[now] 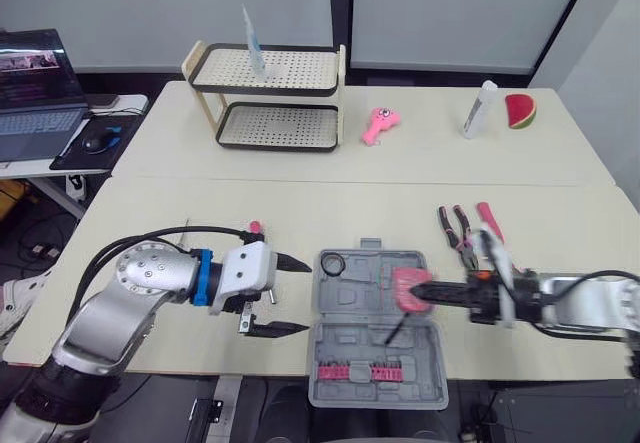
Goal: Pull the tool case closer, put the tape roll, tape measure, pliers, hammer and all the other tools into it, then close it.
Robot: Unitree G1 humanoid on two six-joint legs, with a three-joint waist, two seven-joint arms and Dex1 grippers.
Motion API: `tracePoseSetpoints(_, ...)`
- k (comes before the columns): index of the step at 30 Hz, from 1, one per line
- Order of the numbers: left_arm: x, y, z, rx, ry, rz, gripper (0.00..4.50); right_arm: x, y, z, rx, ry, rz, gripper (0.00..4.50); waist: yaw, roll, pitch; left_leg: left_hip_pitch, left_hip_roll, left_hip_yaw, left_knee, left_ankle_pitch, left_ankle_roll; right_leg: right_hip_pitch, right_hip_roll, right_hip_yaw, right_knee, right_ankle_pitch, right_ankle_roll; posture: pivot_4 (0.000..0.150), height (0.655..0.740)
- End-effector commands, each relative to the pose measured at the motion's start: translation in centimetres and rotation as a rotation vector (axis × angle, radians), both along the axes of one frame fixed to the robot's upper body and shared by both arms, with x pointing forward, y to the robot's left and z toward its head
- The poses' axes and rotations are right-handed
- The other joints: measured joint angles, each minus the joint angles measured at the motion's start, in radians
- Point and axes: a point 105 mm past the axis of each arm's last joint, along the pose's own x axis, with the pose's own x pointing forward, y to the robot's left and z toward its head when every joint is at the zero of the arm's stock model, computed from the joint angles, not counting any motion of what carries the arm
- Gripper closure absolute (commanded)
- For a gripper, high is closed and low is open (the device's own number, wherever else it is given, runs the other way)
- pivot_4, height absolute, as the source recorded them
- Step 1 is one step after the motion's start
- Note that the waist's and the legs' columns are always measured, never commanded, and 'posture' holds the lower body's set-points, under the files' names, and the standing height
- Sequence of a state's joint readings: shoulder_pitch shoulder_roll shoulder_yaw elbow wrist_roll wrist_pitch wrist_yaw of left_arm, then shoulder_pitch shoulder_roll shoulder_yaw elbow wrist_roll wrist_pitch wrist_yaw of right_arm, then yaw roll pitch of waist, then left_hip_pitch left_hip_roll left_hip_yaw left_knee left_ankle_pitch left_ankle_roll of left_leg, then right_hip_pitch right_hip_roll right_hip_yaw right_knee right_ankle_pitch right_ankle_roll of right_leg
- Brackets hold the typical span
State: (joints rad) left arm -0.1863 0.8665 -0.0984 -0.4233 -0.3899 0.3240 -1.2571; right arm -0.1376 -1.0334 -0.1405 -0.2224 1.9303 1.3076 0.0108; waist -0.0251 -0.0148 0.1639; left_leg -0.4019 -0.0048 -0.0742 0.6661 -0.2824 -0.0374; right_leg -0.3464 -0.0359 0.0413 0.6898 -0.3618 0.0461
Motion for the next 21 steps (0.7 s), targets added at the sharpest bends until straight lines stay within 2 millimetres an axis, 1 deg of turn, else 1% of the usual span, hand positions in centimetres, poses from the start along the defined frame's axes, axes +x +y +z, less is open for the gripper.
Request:
tracePoseSetpoints(1, -0.9, -1.1, 1.4, -0.054, -0.039, -0.054, 0.0, -1.8, -1.1, 1.9, 0.009, 0.002, 0.062, 3.69, 0.0, 0.0, 0.0, 0.001, 0.0, -0.001, 0.0, 0.0, 0.0, 0.002, 0.0, 0.0, -0.001, 0.0, 0.0, 0.15, 0.729)
tracePoseSetpoints(2, -1.1, -1.3, 1.5, -0.057, -0.039, -0.065, 0.0, -2.1, -1.7, 1.9, -0.017, 0.021, 0.054, 3.69, 0.0, 0.0, 0.0, 0.002, 0.0, -0.001, -0.001, 0.0, 0.0, 0.003, 0.0, 0.0, -0.002, 0.0, 0.0, 0.15, 0.729)
tracePoseSetpoints(4, -1.5, -1.7, 1.5, -0.061, -0.041, -0.096, 0.0, -2.2, -3.3, 1.1, -0.086, 0.055, 0.007, 3.69, 0.0, 0.0, 0.0, 0.002, 0.001, -0.002, -0.001, 0.0, 0.0, 0.004, 0.001, 0.0, -0.002, 0.0, 0.0, 0.15, 0.729)
tracePoseSetpoints(7, -2.1, -2.4, 1.6, -0.078, -0.034, -0.127, 0.0, -1.8, -4.6, -0.5, -0.17, 0.069, -0.044, 3.69, 0.0, 0.0, 0.0, 0.002, 0.001, -0.002, -0.001, 0.0, 0.0, 0.005, 0.002, 0.0, -0.003, 0.0, 0.0, 0.15, 0.729)
tracePoseSetpoints(15, -3.2, -3.0, 1.2, -0.082, -0.025, -0.166, 0.0, -0.9, -4.8, -4.3, -0.221, 0.095, -0.062, 3.69, -0.001, 0.0, 0.0, 0.002, 0.0, -0.002, -0.001, 0.0, 0.0, 0.005, 0.002, 0.0, -0.006, 0.0, 0.0, 0.15, 0.729)
tracePoseSetpoints(17, -3.5, -3.2, 1.1, -0.085, -0.023, -0.177, 0.0, -1.0, -5.0, -5.4, -0.235, 0.118, -0.064, 3.69, -0.001, 0.0, 0.0, 0.002, 0.0, -0.001, -0.001, 0.0, 0.0, 0.006, 0.001, 0.0, -0.007, 0.0, 0.0, 0.15, 0.729)
tracePoseSetpoints(21, -3.9, -3.3, 0.9, -0.085, -0.019, -0.189, 0.0, -0.9, -4.9, -6.5, -0.244, 0.129, -0.064, 3.69, 0.002, 0.0, 0.0, 0.002, -0.001, -0.002, -0.001, 0.0, 0.0, 0.006, 0.001, 0.0, -0.008, 0.0, 0.0, 0.15, 0.729)
